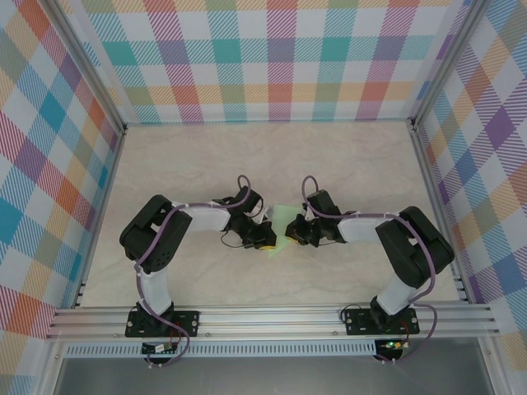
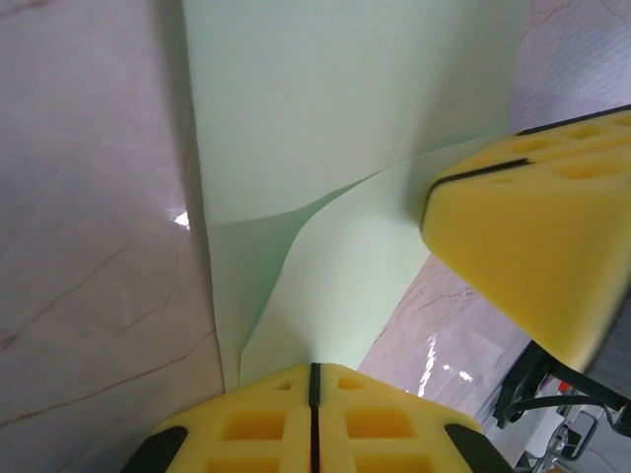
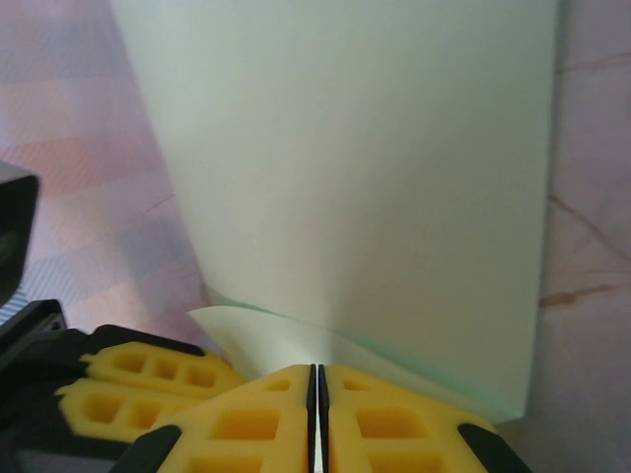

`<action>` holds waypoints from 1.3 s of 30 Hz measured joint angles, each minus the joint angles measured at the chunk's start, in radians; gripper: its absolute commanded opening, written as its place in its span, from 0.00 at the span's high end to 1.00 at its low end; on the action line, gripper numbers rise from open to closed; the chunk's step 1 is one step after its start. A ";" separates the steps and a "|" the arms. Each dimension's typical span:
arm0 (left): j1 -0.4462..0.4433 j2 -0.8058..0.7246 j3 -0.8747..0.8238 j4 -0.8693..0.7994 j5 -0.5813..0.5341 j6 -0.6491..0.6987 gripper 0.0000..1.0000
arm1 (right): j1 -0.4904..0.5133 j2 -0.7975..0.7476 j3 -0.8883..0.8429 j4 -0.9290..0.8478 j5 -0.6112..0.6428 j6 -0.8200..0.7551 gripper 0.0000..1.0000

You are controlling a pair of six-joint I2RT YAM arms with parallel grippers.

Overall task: Fold a paper plane with a square sheet of paper (pick it up from the middle)
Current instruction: Third fold the triangle at the center of the table.

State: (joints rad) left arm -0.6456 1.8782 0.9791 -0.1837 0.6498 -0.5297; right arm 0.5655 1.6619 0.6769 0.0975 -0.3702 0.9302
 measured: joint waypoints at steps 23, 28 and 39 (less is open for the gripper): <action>0.000 0.000 0.002 -0.006 0.000 0.025 0.95 | -0.141 0.002 -0.063 0.110 -0.045 -0.020 0.86; 0.000 0.000 0.002 -0.005 0.001 0.025 0.94 | -0.164 -0.012 -0.068 0.110 -0.029 -0.035 0.85; 0.000 -0.047 0.002 -0.035 -0.039 0.022 0.87 | -0.174 -0.143 -0.079 0.058 -0.017 -0.062 0.74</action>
State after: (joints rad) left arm -0.6453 1.8313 0.9806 -0.2188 0.6106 -0.5079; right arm 0.3916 1.5185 0.5980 0.1558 -0.3874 0.8684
